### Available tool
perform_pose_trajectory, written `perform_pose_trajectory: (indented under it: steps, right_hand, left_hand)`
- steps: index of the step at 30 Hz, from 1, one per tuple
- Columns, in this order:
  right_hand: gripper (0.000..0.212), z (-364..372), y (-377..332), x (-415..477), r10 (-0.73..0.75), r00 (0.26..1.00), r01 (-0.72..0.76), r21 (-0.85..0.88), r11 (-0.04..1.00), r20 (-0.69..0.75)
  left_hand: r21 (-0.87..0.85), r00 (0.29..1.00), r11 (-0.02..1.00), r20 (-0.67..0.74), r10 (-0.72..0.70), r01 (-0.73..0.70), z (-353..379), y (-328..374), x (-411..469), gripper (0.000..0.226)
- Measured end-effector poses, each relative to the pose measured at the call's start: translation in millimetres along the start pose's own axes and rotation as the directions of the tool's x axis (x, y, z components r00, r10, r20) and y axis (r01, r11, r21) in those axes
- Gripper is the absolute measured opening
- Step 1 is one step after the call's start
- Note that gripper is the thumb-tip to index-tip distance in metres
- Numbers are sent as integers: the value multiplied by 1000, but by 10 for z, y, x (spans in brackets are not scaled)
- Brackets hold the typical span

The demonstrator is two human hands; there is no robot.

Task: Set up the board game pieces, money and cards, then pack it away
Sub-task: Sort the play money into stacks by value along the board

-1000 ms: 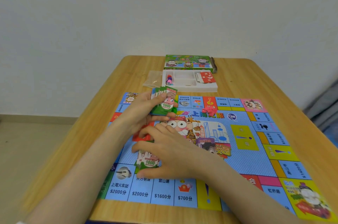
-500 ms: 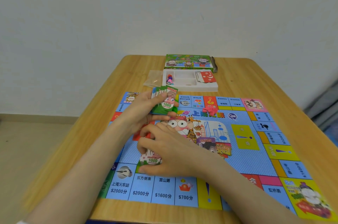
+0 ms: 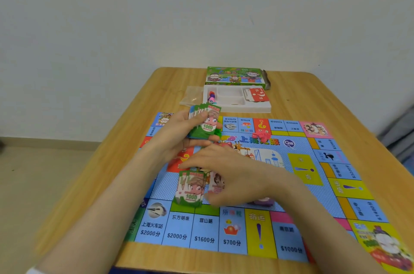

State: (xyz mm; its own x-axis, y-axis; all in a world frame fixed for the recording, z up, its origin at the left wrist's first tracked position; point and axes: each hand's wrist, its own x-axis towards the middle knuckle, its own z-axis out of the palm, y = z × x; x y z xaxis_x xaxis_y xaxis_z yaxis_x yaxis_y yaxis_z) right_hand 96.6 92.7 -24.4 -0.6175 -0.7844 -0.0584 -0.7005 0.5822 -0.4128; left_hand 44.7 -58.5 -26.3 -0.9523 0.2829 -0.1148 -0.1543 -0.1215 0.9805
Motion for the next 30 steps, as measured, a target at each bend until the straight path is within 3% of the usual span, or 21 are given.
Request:
perform_pose_trajectory:
  steps: [4,11,14,19,23,27,30]
  right_hand:
    - [63,-73,2,28,-15,1000,15,0,1000,-7]
    - [67,-119,-232,309,-90,961,186,-372,910,261]
    - [62,-125,-257,344,-87,955,203,-408,890,285]
    - [45,-109,-234,383,-122,964,207,-381,901,237]
    - [47,-109,-194,346,-95,974,157,-304,940,207]
    - [41,-62,-177,264,-24,1000,22,-149,989,-8]
    - [64,93,-230,226,63,991,-92,-269,959,-115]
  left_hand:
    - [-26,1000,1000,-13,12,-12,-28,10,2,16]
    - [-48,999,998,-20,28,-29,-58,26,5,19]
    - [-64,999,997,-17,32,-33,-60,30,0,20]
    - [-58,999,998,-19,38,-39,-72,36,3,22]
    - [-61,999,998,-24,28,-30,-72,33,5,24]
    - [-84,1000,996,-23,21,-23,-71,27,12,22]
    - [-64,1000,998,-22,23,-24,-79,20,19,21]
